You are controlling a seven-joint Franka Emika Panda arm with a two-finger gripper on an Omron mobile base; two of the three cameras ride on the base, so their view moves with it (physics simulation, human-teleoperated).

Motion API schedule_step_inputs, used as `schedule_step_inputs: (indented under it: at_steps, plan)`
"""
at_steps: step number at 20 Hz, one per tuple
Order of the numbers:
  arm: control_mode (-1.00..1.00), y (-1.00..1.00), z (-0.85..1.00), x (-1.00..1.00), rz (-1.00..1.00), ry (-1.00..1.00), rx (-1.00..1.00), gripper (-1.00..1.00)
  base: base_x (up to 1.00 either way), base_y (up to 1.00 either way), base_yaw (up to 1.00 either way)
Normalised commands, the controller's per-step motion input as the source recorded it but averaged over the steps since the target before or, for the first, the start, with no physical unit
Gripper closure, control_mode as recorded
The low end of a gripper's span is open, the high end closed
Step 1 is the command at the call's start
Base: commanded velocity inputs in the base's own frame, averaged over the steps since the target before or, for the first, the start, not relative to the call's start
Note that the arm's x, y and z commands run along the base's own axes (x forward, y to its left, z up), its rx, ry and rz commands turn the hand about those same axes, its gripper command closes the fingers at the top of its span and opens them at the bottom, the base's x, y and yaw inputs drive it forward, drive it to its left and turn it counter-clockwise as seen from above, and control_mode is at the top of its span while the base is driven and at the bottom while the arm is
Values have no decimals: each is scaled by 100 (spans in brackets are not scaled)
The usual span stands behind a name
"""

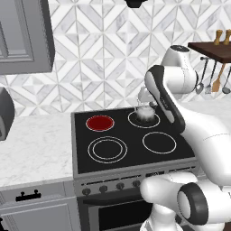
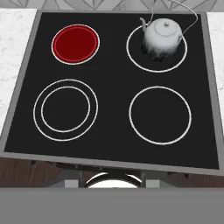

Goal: Turn off the rear left burner of the stove.

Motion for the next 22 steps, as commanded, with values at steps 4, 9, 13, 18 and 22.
schedule_step_inputs:
  at_steps: [4, 9, 13, 18, 22]
  plan:
    - [-100, 9, -1, -27, 4, -2, -1, -100, 0, 0, 0]
    - [-100, 59, -25, -59, 15, 0, -18, -100, 0, 0, 0]
    - [-100, 85, -36, -66, 23, -1, -27, -100, 0, 0, 0]
    - [-100, 74, -42, -51, 22, 0, -28, -100, 0, 0, 0]
    - [-100, 52, -41, -40, 20, 0, -29, -100, 0, 0, 0]
